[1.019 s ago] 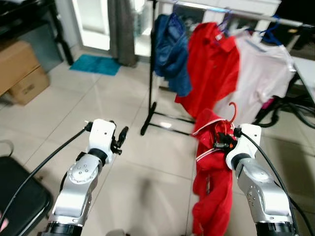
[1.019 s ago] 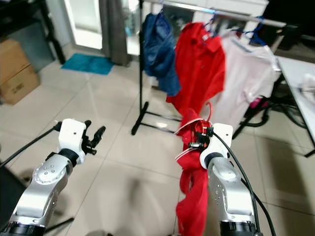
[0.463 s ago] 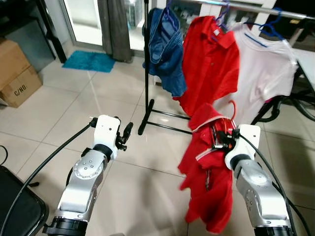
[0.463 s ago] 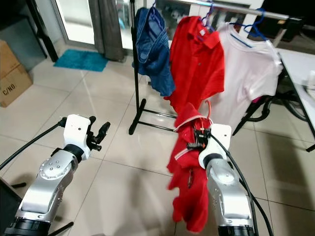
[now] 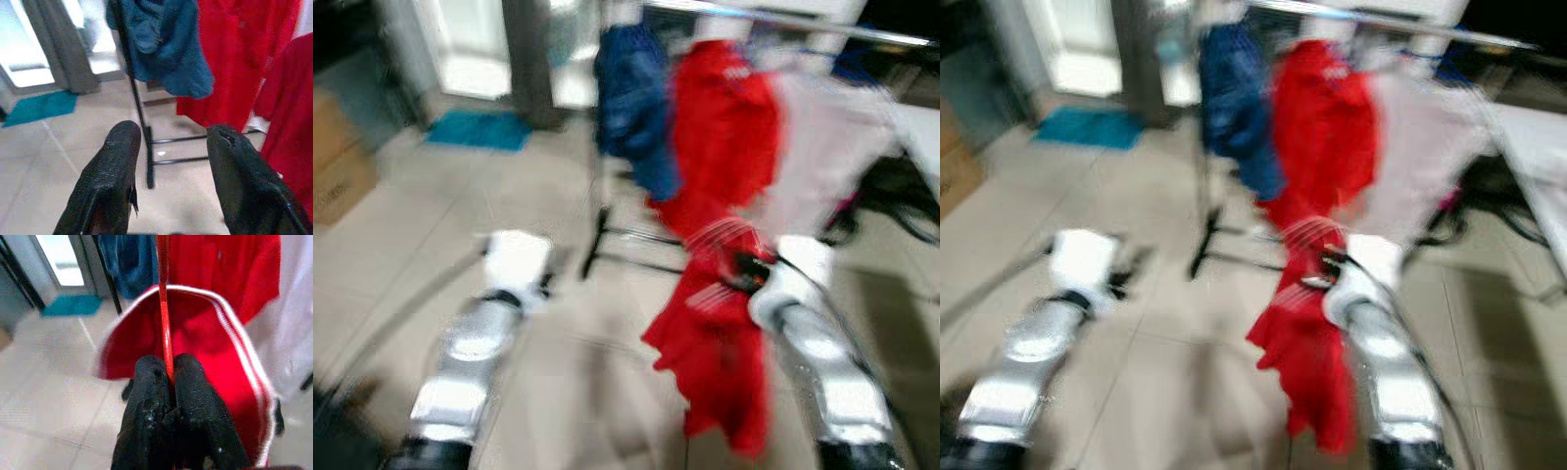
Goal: Hang hanger
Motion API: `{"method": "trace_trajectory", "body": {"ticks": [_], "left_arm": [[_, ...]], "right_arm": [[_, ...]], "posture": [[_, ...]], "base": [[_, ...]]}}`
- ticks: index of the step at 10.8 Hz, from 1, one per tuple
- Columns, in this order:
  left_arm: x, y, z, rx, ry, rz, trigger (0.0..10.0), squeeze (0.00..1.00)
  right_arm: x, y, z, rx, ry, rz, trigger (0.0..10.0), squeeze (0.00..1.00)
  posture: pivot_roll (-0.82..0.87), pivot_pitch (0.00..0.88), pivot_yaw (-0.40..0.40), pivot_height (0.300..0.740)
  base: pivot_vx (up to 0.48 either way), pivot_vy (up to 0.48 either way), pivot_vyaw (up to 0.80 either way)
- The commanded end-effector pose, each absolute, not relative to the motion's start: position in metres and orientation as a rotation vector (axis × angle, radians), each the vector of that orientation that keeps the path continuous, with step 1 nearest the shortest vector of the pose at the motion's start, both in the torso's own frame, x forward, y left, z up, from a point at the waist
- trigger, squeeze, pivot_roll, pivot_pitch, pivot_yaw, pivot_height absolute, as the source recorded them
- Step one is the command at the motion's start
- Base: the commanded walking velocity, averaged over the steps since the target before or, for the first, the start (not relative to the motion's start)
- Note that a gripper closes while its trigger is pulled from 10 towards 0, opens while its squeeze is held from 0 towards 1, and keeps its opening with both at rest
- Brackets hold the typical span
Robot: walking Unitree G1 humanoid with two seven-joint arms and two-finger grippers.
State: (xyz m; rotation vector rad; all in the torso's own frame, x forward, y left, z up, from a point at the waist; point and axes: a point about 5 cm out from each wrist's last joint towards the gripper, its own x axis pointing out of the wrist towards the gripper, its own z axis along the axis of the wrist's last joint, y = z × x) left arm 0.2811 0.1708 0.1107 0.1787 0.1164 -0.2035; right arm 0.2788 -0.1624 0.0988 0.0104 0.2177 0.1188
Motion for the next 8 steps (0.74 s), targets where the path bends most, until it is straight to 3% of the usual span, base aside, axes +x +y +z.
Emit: {"method": "trace_trajectory", "body": {"ticks": [1,8], "left_arm": [[0.283,0.166,0.111,0.157,0.110,-0.208,10.0,0.00],[0.287,0.154,0.119,0.154,0.086,-0.263,10.0,0.00]], "right_arm": [[0.281,-0.169,0.108,0.012,0.180,0.097,10.0,0.00],[0.279,-0.171,0.104,0.050,0.179,0.085,10.0,0.00]], "posture": [[0.04,0.033,-0.011,0.740],[0.05,0.019,-0.022,0.740]], "base": [[0.409,0.000,0.00],[0.414,0.000,0.00]]}}
